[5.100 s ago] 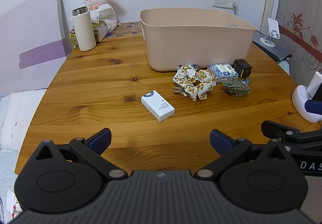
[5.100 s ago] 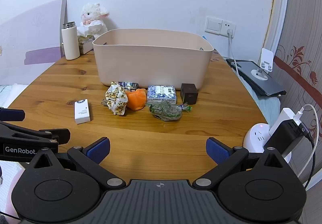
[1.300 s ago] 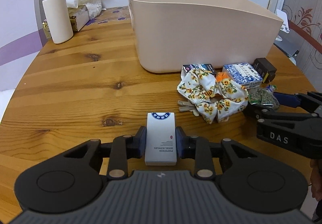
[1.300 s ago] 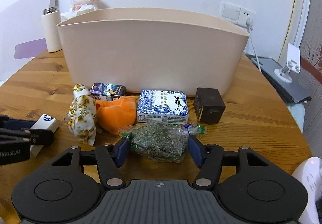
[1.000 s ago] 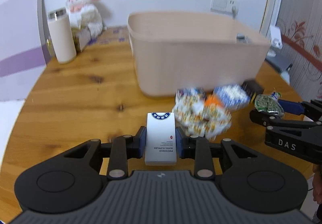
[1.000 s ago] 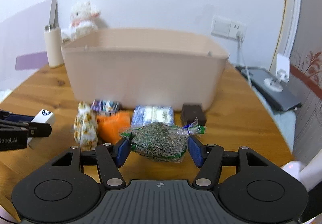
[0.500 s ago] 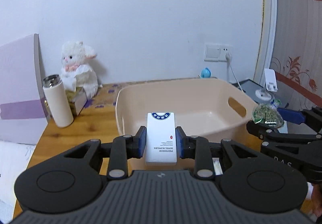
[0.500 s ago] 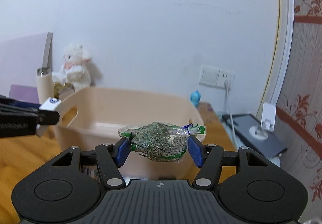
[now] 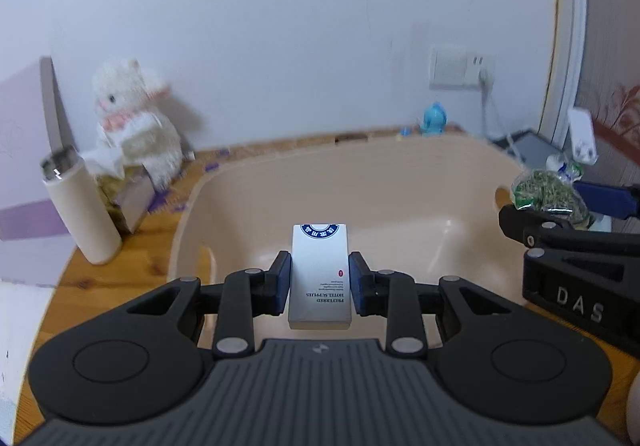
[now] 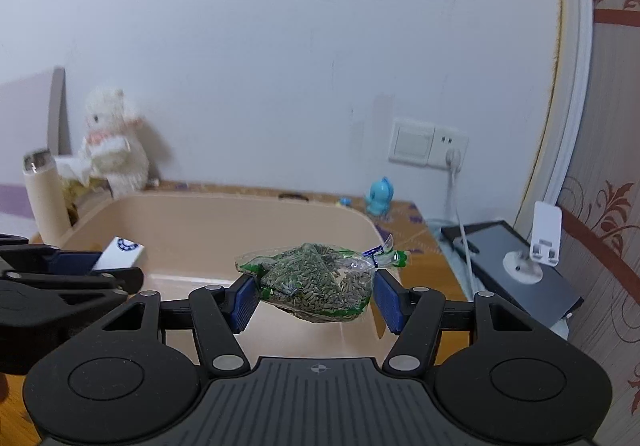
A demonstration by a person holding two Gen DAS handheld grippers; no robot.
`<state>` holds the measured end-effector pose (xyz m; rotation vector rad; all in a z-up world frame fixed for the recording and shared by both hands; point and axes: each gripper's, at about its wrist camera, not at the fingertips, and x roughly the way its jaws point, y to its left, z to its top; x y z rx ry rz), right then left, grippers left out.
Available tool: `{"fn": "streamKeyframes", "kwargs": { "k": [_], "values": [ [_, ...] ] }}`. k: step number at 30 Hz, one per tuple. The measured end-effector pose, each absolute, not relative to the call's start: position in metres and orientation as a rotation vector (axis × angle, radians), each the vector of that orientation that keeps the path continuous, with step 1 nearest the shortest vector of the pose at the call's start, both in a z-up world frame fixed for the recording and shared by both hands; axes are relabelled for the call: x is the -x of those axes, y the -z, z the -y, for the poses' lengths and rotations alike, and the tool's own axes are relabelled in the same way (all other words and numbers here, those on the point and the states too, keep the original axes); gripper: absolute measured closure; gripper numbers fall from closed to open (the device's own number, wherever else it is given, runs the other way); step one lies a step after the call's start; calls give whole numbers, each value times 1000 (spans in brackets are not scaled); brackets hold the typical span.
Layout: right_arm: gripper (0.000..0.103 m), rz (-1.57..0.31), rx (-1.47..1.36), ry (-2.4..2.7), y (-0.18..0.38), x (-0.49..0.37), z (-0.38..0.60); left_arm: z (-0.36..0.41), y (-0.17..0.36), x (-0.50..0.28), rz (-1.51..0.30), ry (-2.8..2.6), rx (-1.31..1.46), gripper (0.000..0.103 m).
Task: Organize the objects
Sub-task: 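Carry both items over the basket and open both tools to drop them, then grasp the floral scrunchie with the left tool while the right tool grasps the black cube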
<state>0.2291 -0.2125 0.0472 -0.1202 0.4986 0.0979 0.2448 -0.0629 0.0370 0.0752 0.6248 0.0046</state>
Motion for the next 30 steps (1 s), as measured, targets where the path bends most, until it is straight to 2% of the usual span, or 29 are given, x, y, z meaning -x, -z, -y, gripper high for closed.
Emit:
{"fn": "streamKeyframes", "kwargs": {
  "k": [6, 8, 10, 13, 15, 19, 22, 30],
  "values": [
    [44, -591, 171, -91, -20, -248, 203, 66, -16, -263, -703, -13, -90, 69],
    [35, -600, 169, -93, -19, -248, 202, 61, -16, -262, -713, -9, -68, 67],
    [33, -590, 171, -97, -21, -243, 201, 58, -20, -258, -707, -4, -55, 44],
    [25, -562, 179, -88, -28, -233, 202, 54, -33, -245, -666, -26, -57, 32],
    [17, -542, 166, -89, -34, -224, 204, 51, -41, -235, -646, -22, -54, 30],
    [11, -521, 142, -94, -44, -202, 209, 47, -53, -218, -625, -39, -58, 22],
    [5, -513, 137, -101, -47, -186, 213, 45, -56, -204, -620, -36, -54, 21],
    [4, -558, 161, -95, -35, -157, 227, 41, -45, -167, -653, -1, -64, 18]
  ]
}}
